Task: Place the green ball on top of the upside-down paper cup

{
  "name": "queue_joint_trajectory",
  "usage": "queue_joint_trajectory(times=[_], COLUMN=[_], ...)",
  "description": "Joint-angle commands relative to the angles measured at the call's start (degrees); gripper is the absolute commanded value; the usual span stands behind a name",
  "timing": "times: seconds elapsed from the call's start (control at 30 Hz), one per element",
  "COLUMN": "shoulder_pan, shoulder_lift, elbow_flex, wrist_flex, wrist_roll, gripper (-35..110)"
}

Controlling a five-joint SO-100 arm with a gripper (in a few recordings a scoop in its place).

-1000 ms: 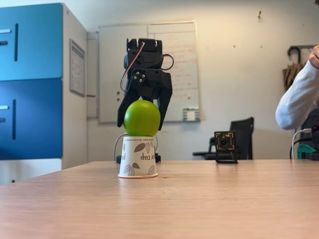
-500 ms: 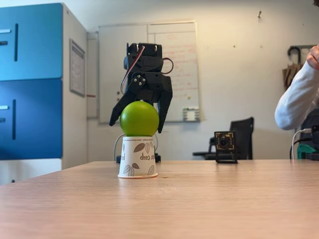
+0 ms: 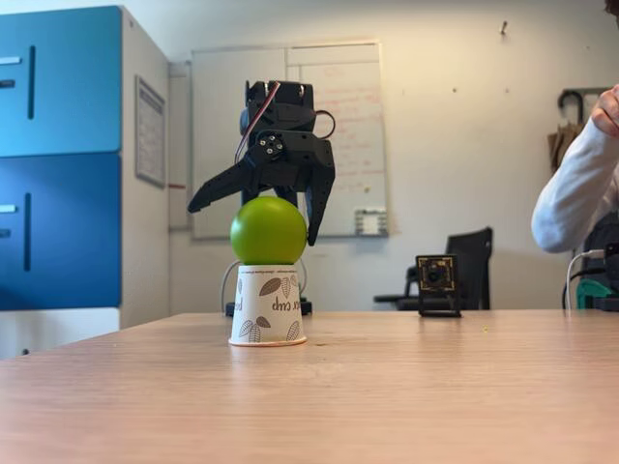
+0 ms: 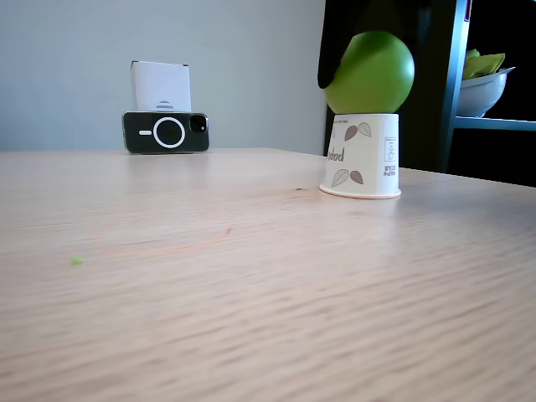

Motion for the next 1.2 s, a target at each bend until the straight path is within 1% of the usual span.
queue_joint_trajectory(times=[0.0,0.33,0.63,0.73,0.87,0.93,1.0,1.1,1.17], shoulder_pan=[-0.44,-1.76,-0.26,0.97,3.6,5.36,7.29,9.4,11.07], shoulder_lift=[2.46,5.45,12.48,17.31,25.49,29.09,32.43,37.62,40.69], elbow_flex=[-0.26,-0.26,-0.18,1.93,8.96,11.34,12.92,15.47,16.88], wrist_flex=[-0.62,-2.37,-4.22,-9.23,-20.92,-22.32,-21.53,-17.31,-13.27], wrist_roll=[0.53,1.14,0.7,-0.88,-3.43,-3.43,-3.43,-4.48,-4.48], gripper=[64,67,67,67,67,63,52,41,29])
